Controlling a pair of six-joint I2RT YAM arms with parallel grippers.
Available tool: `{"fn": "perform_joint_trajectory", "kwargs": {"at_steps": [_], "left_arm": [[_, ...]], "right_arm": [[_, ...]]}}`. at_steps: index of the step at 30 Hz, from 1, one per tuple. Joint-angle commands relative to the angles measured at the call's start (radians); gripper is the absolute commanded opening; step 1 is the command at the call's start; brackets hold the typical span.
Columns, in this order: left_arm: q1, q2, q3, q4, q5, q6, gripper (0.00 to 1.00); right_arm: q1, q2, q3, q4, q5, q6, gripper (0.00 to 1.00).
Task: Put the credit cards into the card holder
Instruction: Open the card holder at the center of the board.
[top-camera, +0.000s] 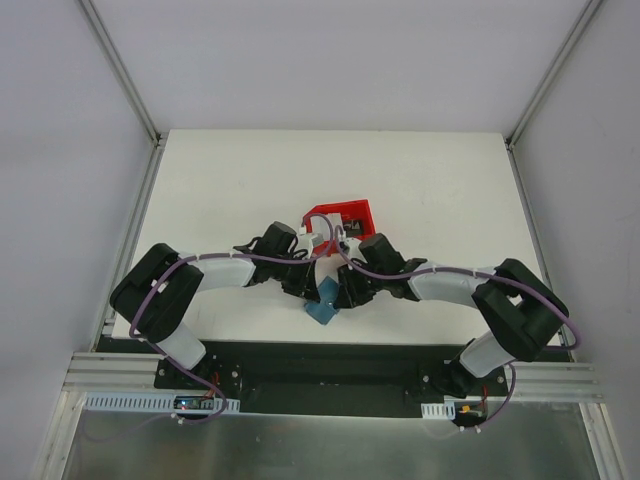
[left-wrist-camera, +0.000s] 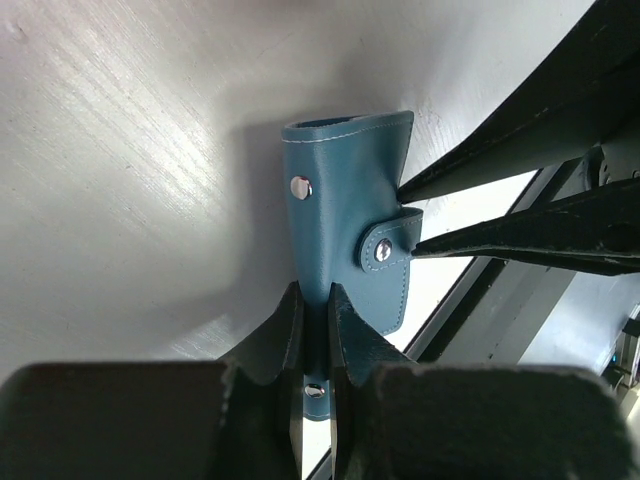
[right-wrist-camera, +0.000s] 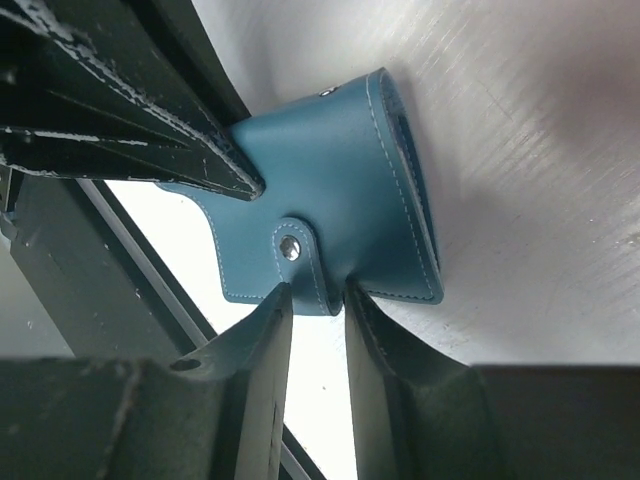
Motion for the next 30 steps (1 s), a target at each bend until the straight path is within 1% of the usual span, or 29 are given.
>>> {"fn": "perform_joint_trajectory", "kwargs": {"at_steps": [1, 4, 6, 10, 14, 16, 18, 19, 21, 24, 30], "left_arm": [[-0.006, 0.019, 0.022, 0.036, -0.035, -0.011, 0.0], [-0.006, 0.016, 0.024, 0.04, -0.033, -0.019, 0.0], [-0.006, 0.015, 0.024, 0.049, -0.031, -0.022, 0.0], [-0.006, 0.019, 0.018, 0.069, -0.028, -0.042, 0.0], [-0.006, 0.012, 0.001, 0.1, -0.036, -0.071, 0.0], [-0.006, 0.007, -0.013, 0.115, -0.051, -0.095, 0.0], [-0.006, 0.003, -0.03, 0.131, -0.076, -0.132, 0.0], [-0.006, 0.003, -0.038, 0.137, -0.094, -0.153, 0.0], [-0.006, -0.002, -0.054, 0.145, -0.134, -0.204, 0.0], [-0.006, -0.013, -0.077, 0.154, -0.201, -0.261, 0.0], [-0.006, -0.039, -0.096, 0.134, -0.306, -0.313, 0.0]], "right_arm": [[0.056, 0.008, 0.043, 0.02, -0.116, -0.012, 0.29], [0.079, 0.015, 0.083, -0.032, -0.126, -0.023, 0.29], [0.088, 0.029, 0.097, -0.033, -0.143, -0.027, 0.32], [0.091, 0.092, 0.122, -0.026, -0.177, -0.023, 0.32], [0.093, 0.12, 0.117, -0.023, -0.153, -0.018, 0.31], [0.099, 0.11, 0.099, -0.003, -0.13, -0.017, 0.25], [0.099, 0.092, 0.074, 0.04, -0.142, -0.01, 0.11], [0.101, 0.077, 0.051, 0.08, -0.162, -0.006, 0.08], [0.105, 0.037, 0.012, 0.161, -0.203, 0.006, 0.06], [0.12, -0.009, -0.031, 0.258, -0.277, 0.017, 0.05], [0.145, -0.015, -0.052, 0.274, -0.361, -0.003, 0.06]]}}
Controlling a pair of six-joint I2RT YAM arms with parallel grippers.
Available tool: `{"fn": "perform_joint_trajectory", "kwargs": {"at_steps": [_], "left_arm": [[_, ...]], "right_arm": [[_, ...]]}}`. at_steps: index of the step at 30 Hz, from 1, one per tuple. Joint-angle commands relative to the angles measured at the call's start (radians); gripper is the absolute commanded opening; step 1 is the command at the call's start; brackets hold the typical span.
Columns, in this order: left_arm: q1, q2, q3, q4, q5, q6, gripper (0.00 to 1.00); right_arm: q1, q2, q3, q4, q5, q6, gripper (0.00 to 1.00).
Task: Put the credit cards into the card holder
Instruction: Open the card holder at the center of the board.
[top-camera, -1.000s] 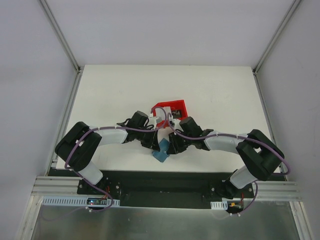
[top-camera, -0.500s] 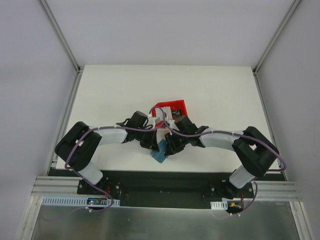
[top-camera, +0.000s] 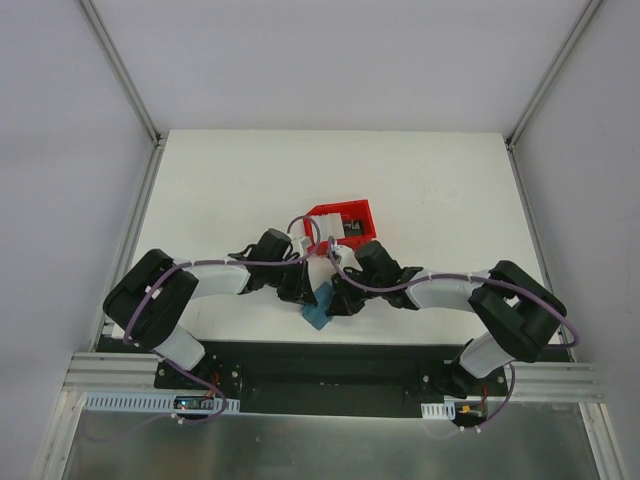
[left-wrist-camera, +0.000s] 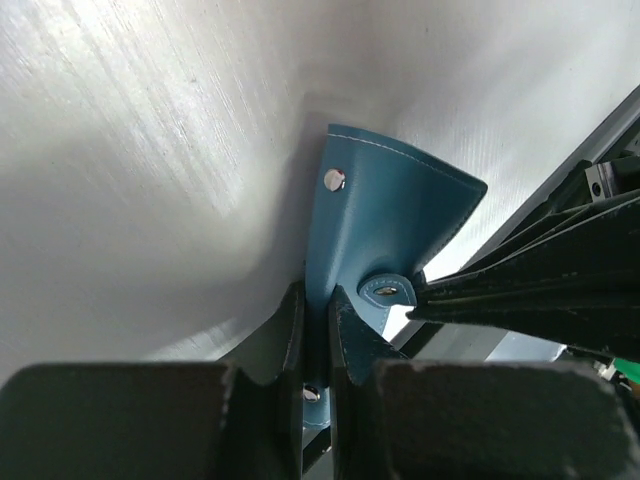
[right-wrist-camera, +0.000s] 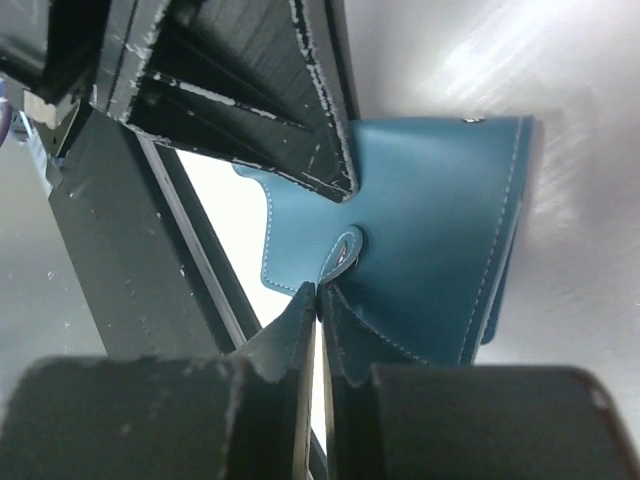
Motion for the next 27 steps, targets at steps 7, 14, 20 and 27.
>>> {"fn": "perform_joint_trajectory", "kwargs": {"at_steps": [7, 14, 20, 27], "left_arm": [[-0.013, -0.027, -0.029, 0.054, -0.279, -0.092, 0.0], [-0.013, -0.026, -0.03, 0.092, -0.221, -0.072, 0.0], [-0.013, -0.035, -0.043, 0.126, -0.144, -0.026, 0.0], [-0.013, -0.044, -0.049, 0.138, -0.104, 0.007, 0.0]], "right_arm": [[0.093, 0.002, -0.04, 0.073, -0.265, 0.014, 0.07], [0.098, 0.036, -0.045, 0.036, -0.101, 0.04, 0.16], [0.039, 0.073, 0.012, 0.038, -0.031, 0.081, 0.25], [0.012, 0.113, 0.067, -0.021, -0.004, 0.064, 0.28]]}}
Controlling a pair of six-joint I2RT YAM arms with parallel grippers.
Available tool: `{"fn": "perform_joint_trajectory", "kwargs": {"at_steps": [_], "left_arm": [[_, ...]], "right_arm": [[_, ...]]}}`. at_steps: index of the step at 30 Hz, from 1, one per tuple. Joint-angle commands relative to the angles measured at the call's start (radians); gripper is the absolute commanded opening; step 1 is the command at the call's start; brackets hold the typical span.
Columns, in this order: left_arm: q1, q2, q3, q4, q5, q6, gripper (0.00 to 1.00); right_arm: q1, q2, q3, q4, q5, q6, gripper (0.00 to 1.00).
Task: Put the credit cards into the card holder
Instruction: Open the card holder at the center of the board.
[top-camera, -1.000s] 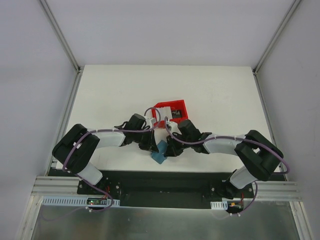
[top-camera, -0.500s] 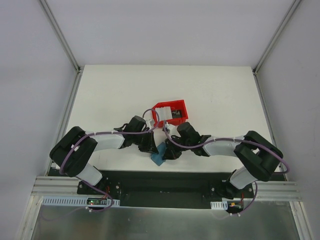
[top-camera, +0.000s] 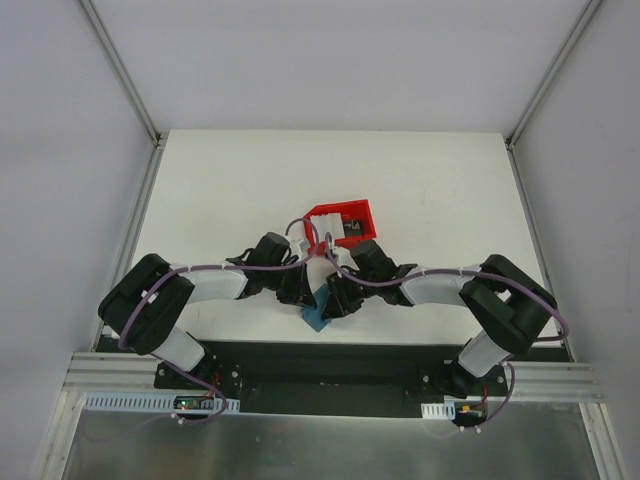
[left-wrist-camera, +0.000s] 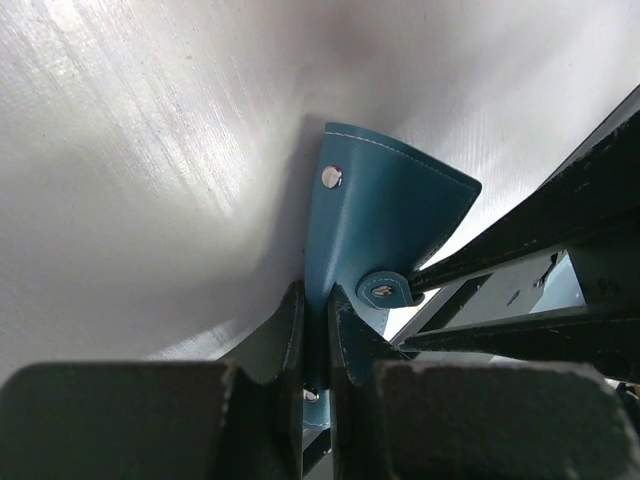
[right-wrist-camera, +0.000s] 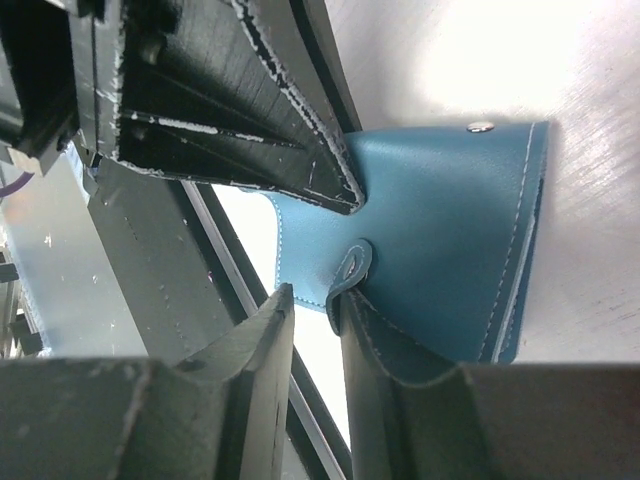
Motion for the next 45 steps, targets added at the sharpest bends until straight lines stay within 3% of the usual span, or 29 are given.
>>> {"fn": "perform_joint_trajectory", "kwargs": {"at_steps": [1, 4, 7, 14, 24, 30, 31, 34, 39, 45], "left_arm": [[0.004, -0.001, -0.003, 0.107, -0.077, 0.035, 0.0], [0.004, 0.004, -0.002, 0.115, -0.091, 0.015, 0.0], [0.009, 0.022, 0.01, 0.089, -0.14, -0.018, 0.0], [0.058, 0.044, 0.015, 0.055, -0.204, -0.087, 0.0], [0.114, 0.013, 0.004, 0.014, -0.247, -0.081, 0.0], [0.122, -0.031, -0.026, 0.026, -0.209, -0.035, 0.0], [0.122, -0.057, -0.037, 0.028, -0.209, -0.031, 0.0], [0.122, -0.1, -0.066, 0.029, -0.203, -0.034, 0.0], [0.119, -0.137, -0.094, 0.032, -0.183, -0.034, 0.0], [0.095, -0.194, -0.106, 0.035, -0.186, -0.077, 0.0]], "right_arm": [[0.014, 0.061, 0.05, -0.036, 0.048, -0.02, 0.27], [0.026, 0.058, 0.042, -0.012, 0.004, -0.049, 0.11], [0.041, 0.02, -0.007, 0.085, -0.095, -0.057, 0.06], [0.063, -0.095, -0.096, 0.111, -0.24, -0.118, 0.03], [0.06, -0.126, -0.108, -0.048, -0.329, -0.215, 0.01], [0.032, -0.157, -0.131, -0.127, -0.214, -0.214, 0.08], [0.032, -0.159, -0.124, -0.154, -0.165, -0.189, 0.12], [0.029, -0.192, -0.047, -0.35, -0.137, -0.203, 0.22], [0.003, -0.301, -0.064, -0.389, -0.073, -0.19, 0.25], [-0.022, -0.34, 0.045, -0.365, 0.267, 0.067, 0.22]]}}
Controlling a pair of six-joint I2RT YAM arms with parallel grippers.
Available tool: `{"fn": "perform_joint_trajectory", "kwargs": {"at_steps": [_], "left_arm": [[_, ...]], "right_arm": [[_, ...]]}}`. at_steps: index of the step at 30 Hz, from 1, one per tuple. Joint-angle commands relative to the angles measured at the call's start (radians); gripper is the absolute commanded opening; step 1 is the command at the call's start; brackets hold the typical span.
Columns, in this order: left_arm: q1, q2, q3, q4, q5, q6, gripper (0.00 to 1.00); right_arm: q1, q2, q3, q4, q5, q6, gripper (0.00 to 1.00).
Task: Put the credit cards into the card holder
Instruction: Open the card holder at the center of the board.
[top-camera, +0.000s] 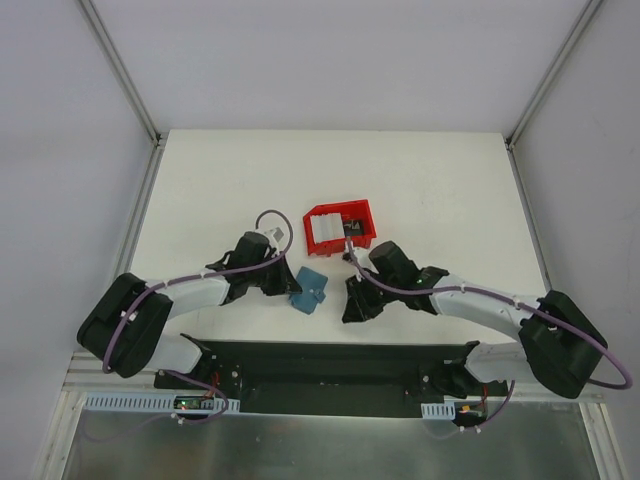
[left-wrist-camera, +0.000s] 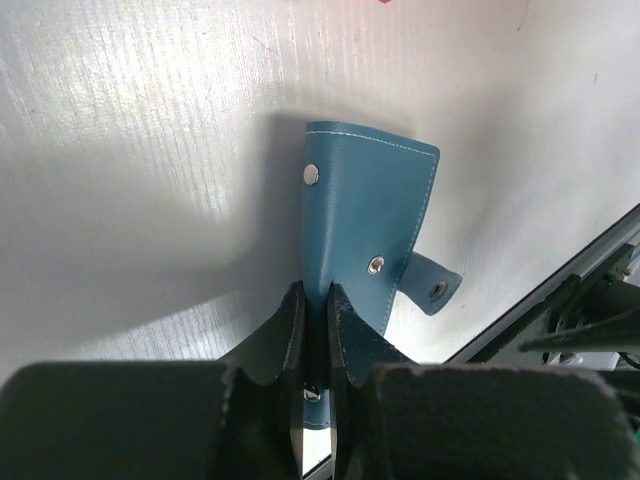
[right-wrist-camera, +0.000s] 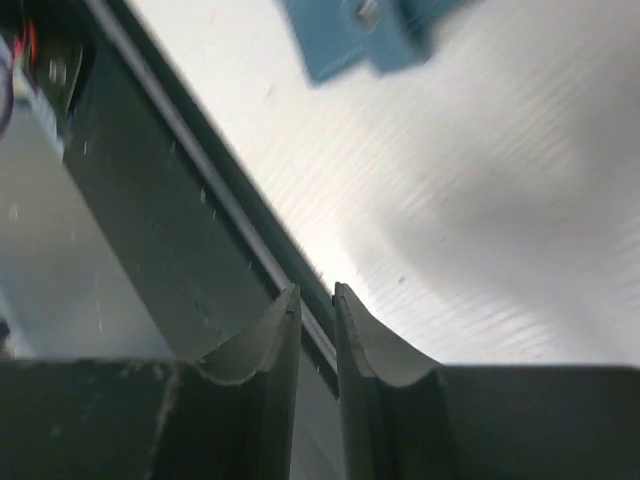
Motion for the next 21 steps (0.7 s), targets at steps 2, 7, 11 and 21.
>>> {"fn": "perform_joint_trajectory", "kwargs": {"at_steps": [2, 7, 11, 21], "left_arm": [[-0.035, -0.086, -0.022, 0.003, -0.073, -0.025, 0.0], [-0.072, -0.14, -0.041, -0.005, -0.104, -0.084, 0.0], [-0.077, -0.164, -0.05, -0.022, -0.124, -0.104, 0.0], [-0.078, -0.169, -0.05, -0.025, -0.138, -0.114, 0.0]], "right_arm": [[-0.004, 0.013, 0.18, -0.011, 0.304, 0.236, 0.19], [0.011, 0.142, 0.319, -0.006, 0.39, 0.268, 0.14], [0.028, 0.271, 0.415, -0.029, 0.375, 0.257, 0.14], [0.088, 0.447, 0.488, -0.073, 0.35, 0.236, 0.13]]}}
